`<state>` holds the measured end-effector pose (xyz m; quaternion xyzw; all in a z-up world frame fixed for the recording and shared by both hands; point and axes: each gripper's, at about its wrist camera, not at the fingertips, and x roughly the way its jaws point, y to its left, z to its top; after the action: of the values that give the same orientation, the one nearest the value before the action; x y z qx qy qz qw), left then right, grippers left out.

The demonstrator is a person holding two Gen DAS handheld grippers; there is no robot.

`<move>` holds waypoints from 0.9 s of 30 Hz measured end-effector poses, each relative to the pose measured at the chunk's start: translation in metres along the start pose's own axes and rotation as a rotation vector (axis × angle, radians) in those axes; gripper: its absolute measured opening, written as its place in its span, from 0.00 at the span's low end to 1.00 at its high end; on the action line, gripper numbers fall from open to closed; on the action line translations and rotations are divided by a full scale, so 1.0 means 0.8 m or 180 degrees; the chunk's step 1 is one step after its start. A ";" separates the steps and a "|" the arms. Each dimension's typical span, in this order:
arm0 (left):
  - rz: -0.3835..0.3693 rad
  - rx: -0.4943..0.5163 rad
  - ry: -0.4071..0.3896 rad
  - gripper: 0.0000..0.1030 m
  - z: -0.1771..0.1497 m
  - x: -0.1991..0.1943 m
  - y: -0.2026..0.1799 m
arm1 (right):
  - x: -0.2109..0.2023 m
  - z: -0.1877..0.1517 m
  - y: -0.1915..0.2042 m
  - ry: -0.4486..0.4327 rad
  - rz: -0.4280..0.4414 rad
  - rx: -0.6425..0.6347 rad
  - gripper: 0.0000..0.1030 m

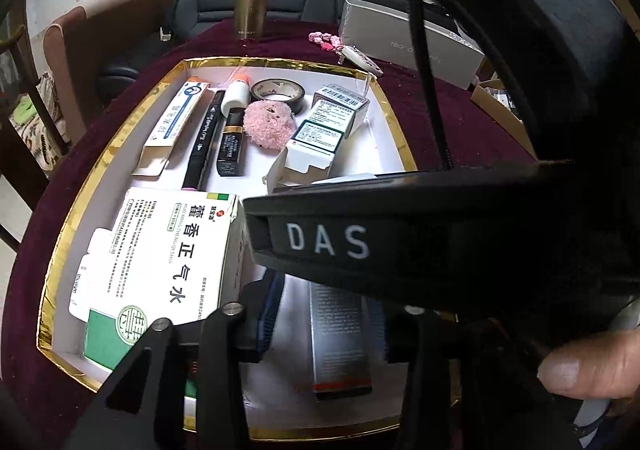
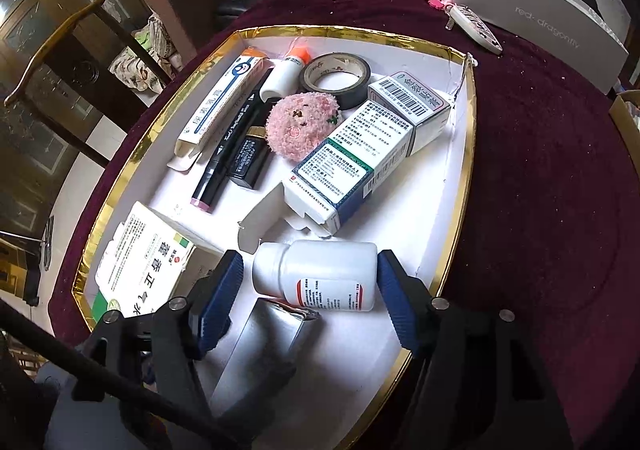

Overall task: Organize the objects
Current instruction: 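Lower the bottle and silver box into the tray and open both grippers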

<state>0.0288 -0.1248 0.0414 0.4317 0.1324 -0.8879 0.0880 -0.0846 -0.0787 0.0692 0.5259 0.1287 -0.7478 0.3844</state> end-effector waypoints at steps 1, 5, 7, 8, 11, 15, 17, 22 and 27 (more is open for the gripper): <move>0.0009 -0.0002 -0.0011 0.40 -0.001 -0.001 0.000 | -0.001 -0.001 0.000 -0.0005 0.0009 0.0004 0.66; 0.0019 0.0016 -0.0030 0.42 -0.001 0.000 0.000 | -0.002 -0.003 0.000 -0.0005 0.0029 0.0003 0.66; 0.0019 0.0022 -0.0035 0.42 -0.001 -0.001 0.000 | -0.003 -0.004 0.000 -0.0006 0.0031 0.0006 0.66; 0.0014 0.0025 -0.0036 0.43 -0.001 -0.001 0.000 | -0.003 -0.004 0.000 -0.0004 0.0032 0.0005 0.66; 0.0005 0.0029 -0.0051 0.44 -0.003 -0.005 0.001 | -0.004 -0.005 0.000 -0.0010 0.0042 0.0009 0.66; -0.0006 0.0019 -0.0096 0.49 -0.004 -0.008 0.002 | -0.011 -0.009 0.000 -0.0063 0.0057 0.0031 0.66; -0.0028 -0.0001 -0.0101 0.51 -0.004 -0.011 0.003 | -0.018 -0.011 0.002 -0.0120 0.0031 0.0014 0.67; -0.0048 -0.0038 -0.0188 0.51 -0.004 -0.018 0.003 | -0.039 -0.019 0.011 -0.0282 -0.0034 -0.0070 0.73; 0.0149 0.0118 -0.0543 0.60 -0.006 -0.044 -0.006 | -0.075 -0.031 0.017 -0.0696 -0.0180 -0.0112 0.76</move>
<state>0.0528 -0.1170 0.0669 0.3591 0.0979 -0.9214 0.1117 -0.0487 -0.0471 0.1149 0.4305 0.1138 -0.8088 0.3841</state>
